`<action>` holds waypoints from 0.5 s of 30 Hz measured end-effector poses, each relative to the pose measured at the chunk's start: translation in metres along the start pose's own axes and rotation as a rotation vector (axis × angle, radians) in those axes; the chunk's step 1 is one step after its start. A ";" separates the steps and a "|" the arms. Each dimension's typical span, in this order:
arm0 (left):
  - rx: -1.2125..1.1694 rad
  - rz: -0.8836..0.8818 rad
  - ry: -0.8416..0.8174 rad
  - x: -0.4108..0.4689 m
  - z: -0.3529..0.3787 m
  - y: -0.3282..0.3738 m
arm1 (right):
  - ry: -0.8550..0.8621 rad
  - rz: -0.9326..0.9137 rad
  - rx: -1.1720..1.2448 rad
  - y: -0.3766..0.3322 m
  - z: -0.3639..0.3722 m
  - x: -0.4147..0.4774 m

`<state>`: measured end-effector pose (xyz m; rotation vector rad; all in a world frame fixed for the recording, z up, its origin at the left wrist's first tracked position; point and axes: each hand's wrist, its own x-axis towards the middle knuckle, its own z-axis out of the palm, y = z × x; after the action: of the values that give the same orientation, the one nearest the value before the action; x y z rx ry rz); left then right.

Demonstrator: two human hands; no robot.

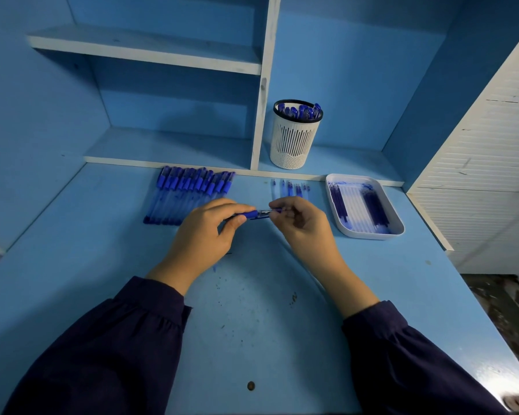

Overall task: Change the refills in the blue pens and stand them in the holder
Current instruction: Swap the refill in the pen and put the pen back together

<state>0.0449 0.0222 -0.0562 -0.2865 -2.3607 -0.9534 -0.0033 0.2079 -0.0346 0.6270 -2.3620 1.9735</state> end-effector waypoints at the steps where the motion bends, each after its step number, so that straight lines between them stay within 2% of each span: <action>1: -0.008 0.003 0.001 0.000 0.000 0.000 | -0.009 0.007 0.030 -0.001 0.000 -0.001; 6: -0.051 0.043 0.013 -0.002 -0.001 0.005 | -0.029 -0.001 0.113 -0.002 -0.004 -0.003; 15: -0.067 0.070 0.014 -0.002 0.002 0.008 | -0.022 -0.041 0.083 -0.001 -0.005 -0.005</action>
<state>0.0491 0.0291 -0.0543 -0.3854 -2.2935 -0.9991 0.0002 0.2141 -0.0333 0.6981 -2.2695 2.0673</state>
